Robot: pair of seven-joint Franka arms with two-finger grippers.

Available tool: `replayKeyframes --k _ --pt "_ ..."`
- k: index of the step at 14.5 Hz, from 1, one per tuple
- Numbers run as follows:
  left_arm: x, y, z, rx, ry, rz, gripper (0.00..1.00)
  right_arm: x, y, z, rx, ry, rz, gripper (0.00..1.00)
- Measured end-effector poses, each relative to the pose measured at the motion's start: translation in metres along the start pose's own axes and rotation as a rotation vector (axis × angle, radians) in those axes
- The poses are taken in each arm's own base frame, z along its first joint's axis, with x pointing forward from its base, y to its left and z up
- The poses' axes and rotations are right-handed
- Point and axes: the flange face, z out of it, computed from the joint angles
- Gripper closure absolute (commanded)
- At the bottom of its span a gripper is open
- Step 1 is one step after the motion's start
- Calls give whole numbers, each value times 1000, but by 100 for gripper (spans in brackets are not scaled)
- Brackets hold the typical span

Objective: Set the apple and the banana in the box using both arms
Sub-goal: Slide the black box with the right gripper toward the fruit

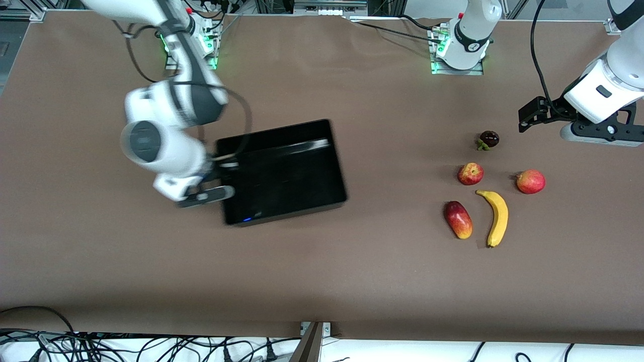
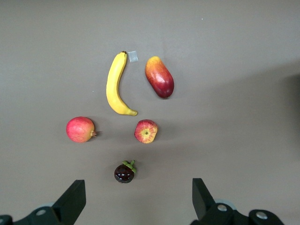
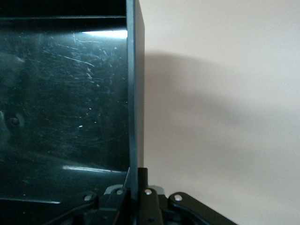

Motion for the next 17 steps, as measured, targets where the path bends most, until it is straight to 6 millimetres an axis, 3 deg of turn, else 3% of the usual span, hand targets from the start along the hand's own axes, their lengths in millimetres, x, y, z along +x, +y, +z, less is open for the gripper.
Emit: replayKeyframes --k 3,6,9,12,14,15,16,17 --pt "0 0 0 0 -2 0 0 1 -114 41 -14 12 87 100" --pt "-1 0 0 0 -7 0 0 2 -196 88 -4 67 160 100" --pt "-1 1 0 0 -9 1 0 2 -228 123 19 117 204 100" --pt "-1 2 0 0 -10 2 0 3 -234 145 26 133 225 100" --pt "-1 3 0 0 -9 4 0 4 -235 147 27 135 227 100" --pt "-1 5 0 0 -9 8 0 3 -236 146 28 135 226 84" --pt "-1 7 0 1 -9 11 0 3 -237 147 27 134 225 4" --pt "-1 8 0 1 -9 13 0 2 -238 148 28 135 224 0"
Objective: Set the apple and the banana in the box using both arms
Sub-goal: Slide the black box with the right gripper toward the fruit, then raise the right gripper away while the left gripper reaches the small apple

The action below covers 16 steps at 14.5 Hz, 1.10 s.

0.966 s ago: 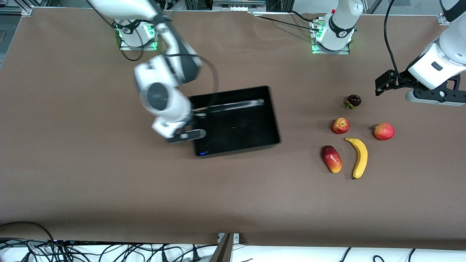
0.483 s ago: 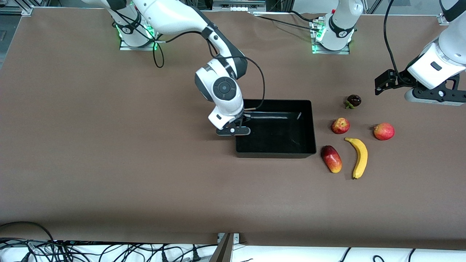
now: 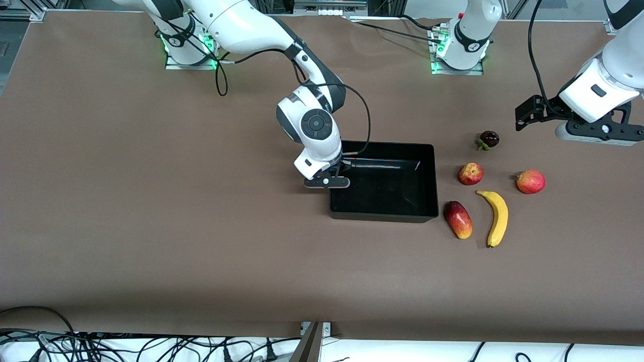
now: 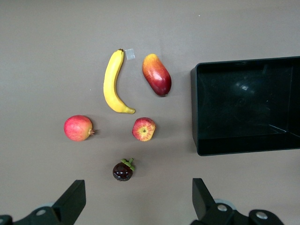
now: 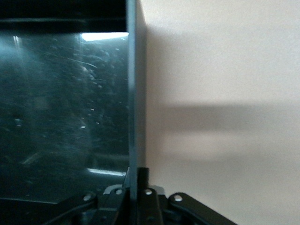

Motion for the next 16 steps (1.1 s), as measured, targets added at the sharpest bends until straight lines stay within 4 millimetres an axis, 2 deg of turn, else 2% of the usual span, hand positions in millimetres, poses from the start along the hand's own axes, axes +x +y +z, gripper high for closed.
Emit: replayKeyframes --k 3,5,7,8,10,12,14,16 --pt "-1 0 1 0 -14 -6 0 0 -4 -2 15 17 -5 0" --pt "-5 0 8 1 -67 -14 0 6 -6 -14 29 38 -2 0" --pt "-2 -1 23 2 -115 -16 0 22 0 -45 45 74 15 0" --pt "2 -2 32 4 -133 -18 0 36 11 -72 46 89 32 0" --pt "11 -7 55 33 -172 -20 0 68 54 -140 30 105 56 0" --pt "21 -11 86 56 -222 -19 0 97 121 -215 -1 92 67 0" --pt "33 -14 133 61 -274 -18 0 109 191 -279 -24 46 56 0" --pt "43 -26 194 55 -276 -8 0 105 255 -330 -26 -11 40 0"
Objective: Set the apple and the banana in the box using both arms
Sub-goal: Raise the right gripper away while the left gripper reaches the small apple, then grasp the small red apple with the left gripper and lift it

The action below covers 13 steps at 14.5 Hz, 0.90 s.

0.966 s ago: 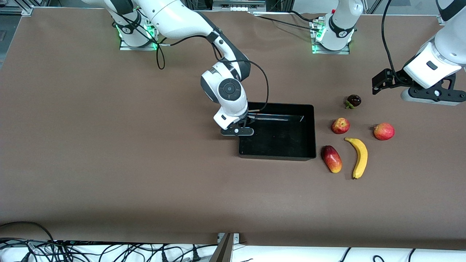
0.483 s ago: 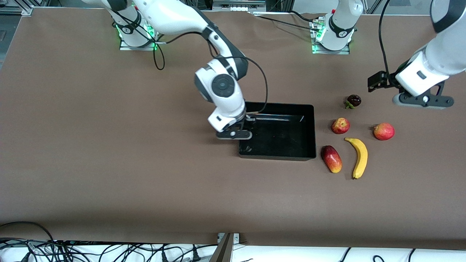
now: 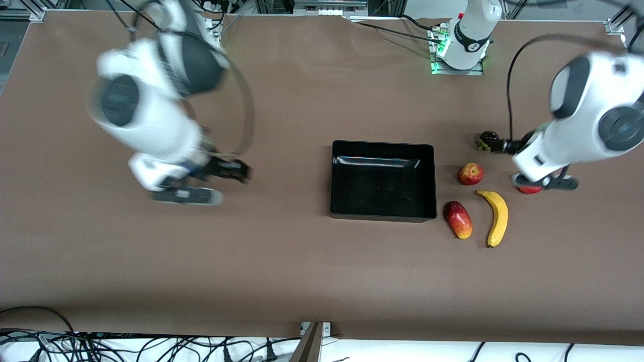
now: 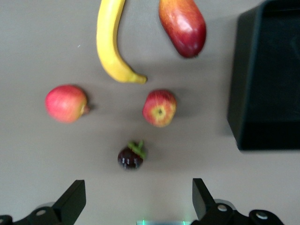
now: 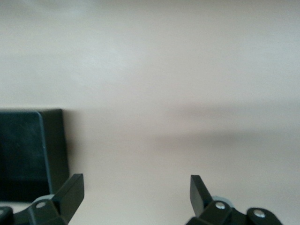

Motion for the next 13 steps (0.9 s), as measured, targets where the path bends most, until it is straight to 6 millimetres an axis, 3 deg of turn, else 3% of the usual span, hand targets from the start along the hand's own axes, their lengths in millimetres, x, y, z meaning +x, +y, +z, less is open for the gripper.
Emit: replayKeyframes --k 3,6,9,13 --pt "17 -20 79 -16 72 19 0 -19 92 -48 9 -33 -32 0" --pt "13 -18 128 -21 151 26 0 -44 165 -64 -1 -47 -48 0" --pt "6 -7 152 -64 164 10 0 -62 184 -64 -17 -59 -55 0" --pt "8 5 168 -85 179 9 0 -65 191 -56 -29 -68 -56 0"
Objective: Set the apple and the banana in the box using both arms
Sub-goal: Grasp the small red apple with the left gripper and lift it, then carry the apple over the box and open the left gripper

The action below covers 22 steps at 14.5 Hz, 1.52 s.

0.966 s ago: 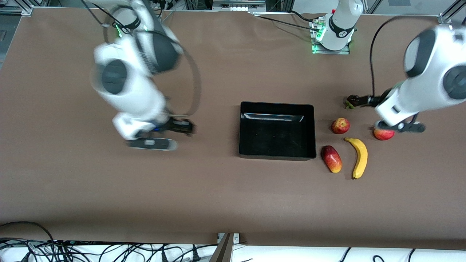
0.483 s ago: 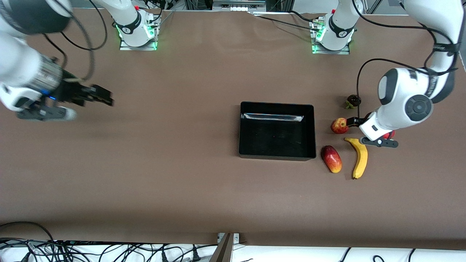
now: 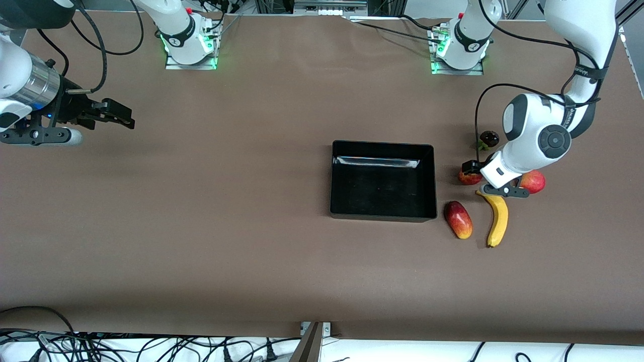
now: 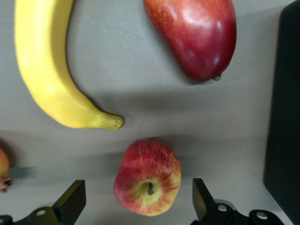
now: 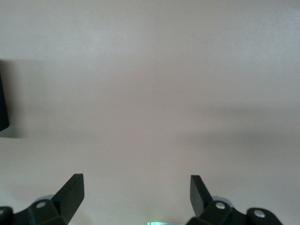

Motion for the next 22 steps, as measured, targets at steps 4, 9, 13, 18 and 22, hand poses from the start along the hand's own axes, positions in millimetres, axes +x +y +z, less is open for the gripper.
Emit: replayKeyframes --k 4,9,13,18,22 --pt "1 -4 43 2 -10 0 38 1 10 -1 -3 6 9 0" --pt "1 -1 48 0 -26 5 69 0 3 -1 -46 13 -14 0" --pt "12 8 19 -4 -66 24 70 0 1 -5 -46 26 -18 0" --pt "50 78 -121 -11 -120 109 68 2 -1 -13 -45 57 -21 0" --pt "38 185 -119 30 -148 42 68 5 1 -22 -66 79 -22 0"
